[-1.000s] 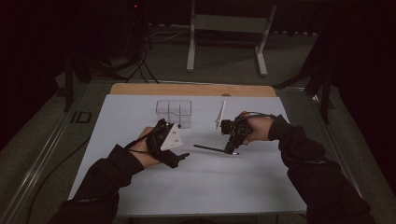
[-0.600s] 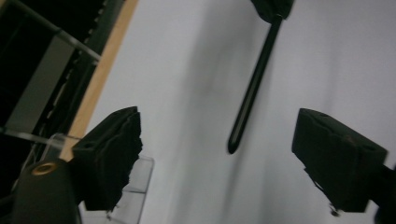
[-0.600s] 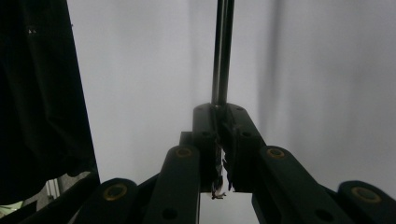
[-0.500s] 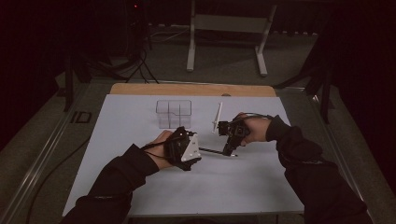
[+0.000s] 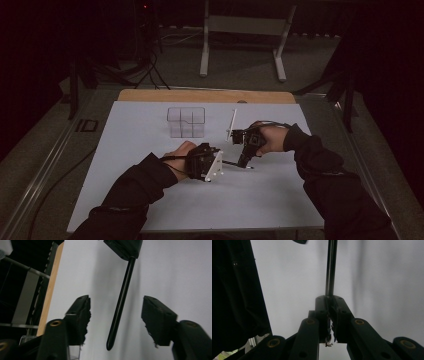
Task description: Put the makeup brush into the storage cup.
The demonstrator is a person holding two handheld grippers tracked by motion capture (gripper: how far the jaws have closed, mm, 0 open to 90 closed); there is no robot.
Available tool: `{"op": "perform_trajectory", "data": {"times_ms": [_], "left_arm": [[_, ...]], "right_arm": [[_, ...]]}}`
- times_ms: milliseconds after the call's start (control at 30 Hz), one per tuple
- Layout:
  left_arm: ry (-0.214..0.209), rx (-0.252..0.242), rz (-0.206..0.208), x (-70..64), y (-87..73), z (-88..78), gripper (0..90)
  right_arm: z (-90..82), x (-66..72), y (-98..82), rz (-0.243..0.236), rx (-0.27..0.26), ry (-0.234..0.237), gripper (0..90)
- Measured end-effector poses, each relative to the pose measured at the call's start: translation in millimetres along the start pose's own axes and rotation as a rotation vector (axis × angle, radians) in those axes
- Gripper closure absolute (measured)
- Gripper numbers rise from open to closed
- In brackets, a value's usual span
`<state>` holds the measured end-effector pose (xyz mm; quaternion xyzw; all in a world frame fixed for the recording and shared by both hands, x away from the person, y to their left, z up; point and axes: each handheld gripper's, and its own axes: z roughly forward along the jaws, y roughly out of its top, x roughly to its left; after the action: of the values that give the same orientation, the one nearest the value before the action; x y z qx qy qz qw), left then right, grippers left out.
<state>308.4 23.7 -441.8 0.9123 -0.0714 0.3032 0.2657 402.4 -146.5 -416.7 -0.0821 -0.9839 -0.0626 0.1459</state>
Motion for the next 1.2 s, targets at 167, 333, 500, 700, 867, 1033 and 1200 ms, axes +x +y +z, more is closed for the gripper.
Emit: {"op": "perform_trajectory", "data": {"times_ms": [167, 333, 500, 700, 867, 1033, 1200], "left_arm": [[0.006, 0.016, 0.018, -3.2, -1.0, 6.8, 51.6], [0.008, 0.056, 0.061, -5.8, -6.3, 10.9, 64.6], [-0.012, 0.066, 0.059, -4.6, -10.2, 11.8, 72.4], [-0.028, 0.086, 0.08, -3.4, -12.3, 13.4, 82.0], [-0.046, 0.119, 0.115, -8.7, -12.6, 17.7, 84.7], [-0.047, 0.122, 0.126, -6.4, -14.2, 18.5, 85.0], [-0.055, 0.143, 0.072, -3.0, -15.6, 17.9, 85.1]], "right_arm": [[0.7, 1.6, 0.7, 0.001, 0.012, 0.009, 83.5], [2.3, 2.3, 0.1, -0.007, 0.021, 0.01, 83.5], [2.1, 2.0, -0.5, -0.017, 0.024, -0.001, 83.5], [1.7, 3.6, 1.1, -0.033, 0.022, -0.016, 83.5], [3.1, 3.0, 1.7, -0.047, 0.024, -0.022, 83.2], [7.7, 3.1, 2.3, -0.066, 0.018, -0.059, 77.6], [3.4, 4.8, 3.1, -0.073, -0.034, -0.124, 53.7]]}}
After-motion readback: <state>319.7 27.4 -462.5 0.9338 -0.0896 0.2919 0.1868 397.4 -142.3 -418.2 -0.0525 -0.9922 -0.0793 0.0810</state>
